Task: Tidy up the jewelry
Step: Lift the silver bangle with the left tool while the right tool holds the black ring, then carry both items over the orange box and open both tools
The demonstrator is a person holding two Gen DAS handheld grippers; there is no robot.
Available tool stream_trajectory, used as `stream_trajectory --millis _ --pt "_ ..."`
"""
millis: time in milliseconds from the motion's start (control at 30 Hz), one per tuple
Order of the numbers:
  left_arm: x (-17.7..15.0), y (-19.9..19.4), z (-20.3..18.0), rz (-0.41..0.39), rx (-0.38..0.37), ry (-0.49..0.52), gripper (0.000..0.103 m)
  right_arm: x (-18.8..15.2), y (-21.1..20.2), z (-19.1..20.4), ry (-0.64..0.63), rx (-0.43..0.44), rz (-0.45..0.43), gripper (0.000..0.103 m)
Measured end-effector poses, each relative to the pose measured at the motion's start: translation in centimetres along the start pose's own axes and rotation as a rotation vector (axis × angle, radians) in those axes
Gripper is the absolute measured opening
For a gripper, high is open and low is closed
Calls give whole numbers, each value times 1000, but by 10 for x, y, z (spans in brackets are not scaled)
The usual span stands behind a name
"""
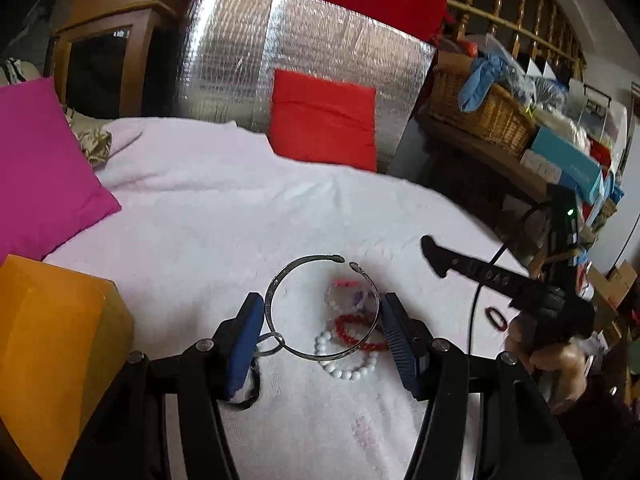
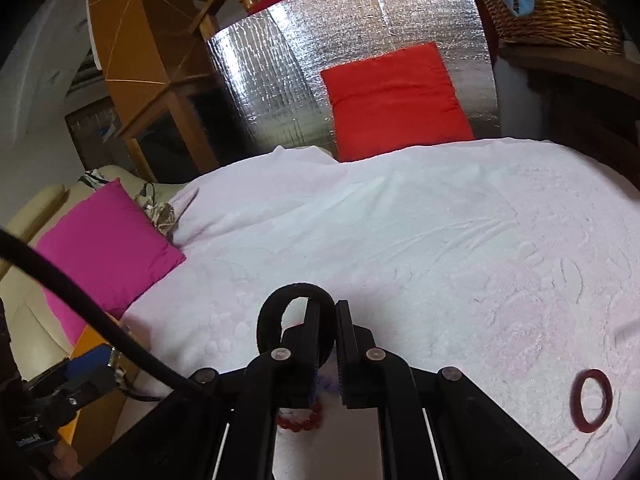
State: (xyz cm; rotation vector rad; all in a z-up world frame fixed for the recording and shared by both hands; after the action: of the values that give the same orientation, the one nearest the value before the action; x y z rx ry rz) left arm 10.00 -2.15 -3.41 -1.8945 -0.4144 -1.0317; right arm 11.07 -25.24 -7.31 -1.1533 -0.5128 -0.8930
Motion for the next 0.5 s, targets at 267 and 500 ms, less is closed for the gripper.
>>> stream_trajectory --millis 267,500 --pt "3 -25 -11 -60 25 77 62 -6 -2 30 -53 29 4 8" --pt "9 -43 -16 -99 10 92 62 -9 -6 36 -88 24 0 8"
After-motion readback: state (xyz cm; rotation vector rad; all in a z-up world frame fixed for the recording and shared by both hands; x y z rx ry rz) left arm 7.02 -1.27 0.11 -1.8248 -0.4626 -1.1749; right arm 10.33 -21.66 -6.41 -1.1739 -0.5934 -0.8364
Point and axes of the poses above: each gripper's, at about its wrist camera, not at the fingertips, and y roughly the way its jaws point, z to its left, x to its top, the point moved 5 cm from there along y, roughly the way its jaws point
